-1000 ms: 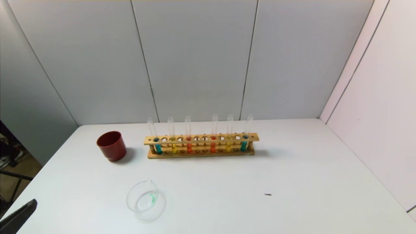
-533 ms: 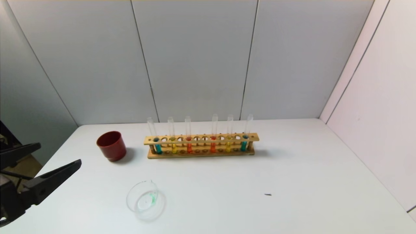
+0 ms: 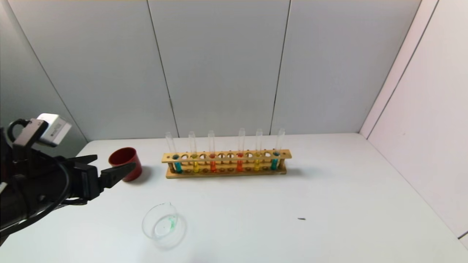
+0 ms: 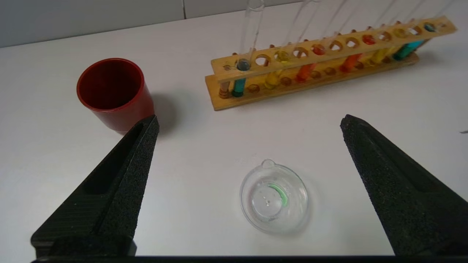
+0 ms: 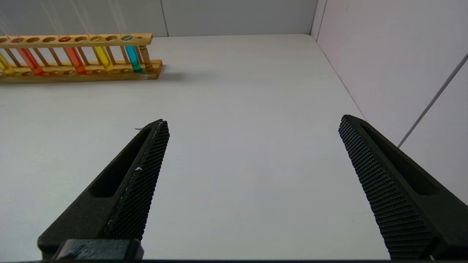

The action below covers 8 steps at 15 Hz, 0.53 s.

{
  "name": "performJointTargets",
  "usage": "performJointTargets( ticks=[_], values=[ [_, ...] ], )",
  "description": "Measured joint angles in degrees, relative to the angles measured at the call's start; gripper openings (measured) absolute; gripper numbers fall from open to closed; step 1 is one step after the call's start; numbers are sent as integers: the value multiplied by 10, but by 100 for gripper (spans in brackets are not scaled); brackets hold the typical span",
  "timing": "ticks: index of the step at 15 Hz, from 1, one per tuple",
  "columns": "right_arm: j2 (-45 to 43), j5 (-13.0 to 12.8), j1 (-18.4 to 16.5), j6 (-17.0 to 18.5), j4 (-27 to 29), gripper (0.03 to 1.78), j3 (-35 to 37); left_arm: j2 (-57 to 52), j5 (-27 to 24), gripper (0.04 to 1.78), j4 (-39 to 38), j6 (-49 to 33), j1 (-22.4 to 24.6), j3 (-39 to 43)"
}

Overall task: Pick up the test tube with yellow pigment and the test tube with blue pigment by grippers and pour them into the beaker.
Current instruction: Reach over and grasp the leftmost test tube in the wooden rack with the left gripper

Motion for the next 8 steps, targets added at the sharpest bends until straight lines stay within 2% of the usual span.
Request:
performJointTargets(
  ticks=[5, 6, 8],
  values=[
    [0, 0, 0, 0, 0, 170, 0, 196, 156, 175, -277, -8, -75, 29],
    [0, 0, 0, 0, 0, 170, 0, 221, 175, 175, -316, -8, -87, 30],
    [0, 0, 0, 0, 0, 170, 0, 260, 182, 175, -336, -10, -103, 17]
  ],
)
